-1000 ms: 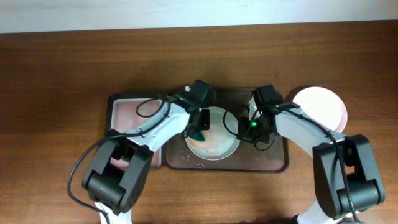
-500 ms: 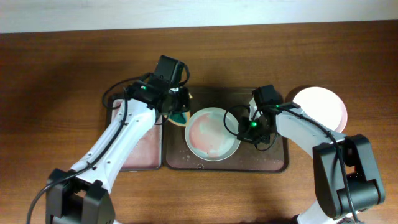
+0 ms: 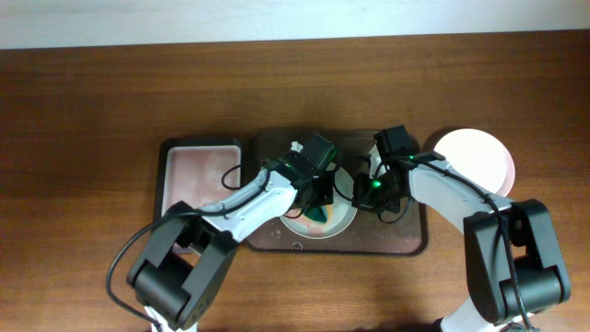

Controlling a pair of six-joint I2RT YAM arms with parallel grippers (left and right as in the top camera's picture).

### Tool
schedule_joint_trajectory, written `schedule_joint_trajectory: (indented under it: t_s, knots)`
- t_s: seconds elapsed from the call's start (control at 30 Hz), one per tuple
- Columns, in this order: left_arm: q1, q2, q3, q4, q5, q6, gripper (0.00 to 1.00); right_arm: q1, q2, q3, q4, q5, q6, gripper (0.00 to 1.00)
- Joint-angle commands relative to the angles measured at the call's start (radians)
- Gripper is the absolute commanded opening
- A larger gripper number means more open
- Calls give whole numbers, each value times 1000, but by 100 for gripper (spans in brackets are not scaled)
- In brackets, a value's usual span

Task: Clean dirty plates on tray and stack at the side
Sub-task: 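Scrub the held white plate with the sponge in the left gripper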

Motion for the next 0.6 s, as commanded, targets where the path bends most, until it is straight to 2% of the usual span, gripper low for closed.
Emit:
schedule_joint_trajectory:
  t_s: [0.0,0.1,0.2,0.3,0.33,0.37,0.43,0.47,0.57]
  knots:
    - [1,24,-4,-52,-140,-21,0,1,6,-6,-3,9,2,4]
    - [1,18,-2,-109,-293,-21,0,1,6,-6,-4,9,2,4]
    - [6,-42,11,-116,-354,-19,0,1,6,-6,-4,10,2,4]
    - [36,-162,15,-125,-352,11,0,1,6,-6,-3,10,2,4]
    - [46,-192,15,-137,-352,29,0,1,6,-6,-4,10,2,7]
    - [69,-241,15,-178,-352,33,0,1,6,-6,-3,10,2,16]
    - [112,-290,15,-235,-351,33,0,1,6,-6,-3,10,2,13]
    - [137,-309,15,-262,-348,34,0,1,6,-6,-3,9,2,6]
    - [264,-348,15,-312,-212,154,0,1,6,-6,-3,8,1,4]
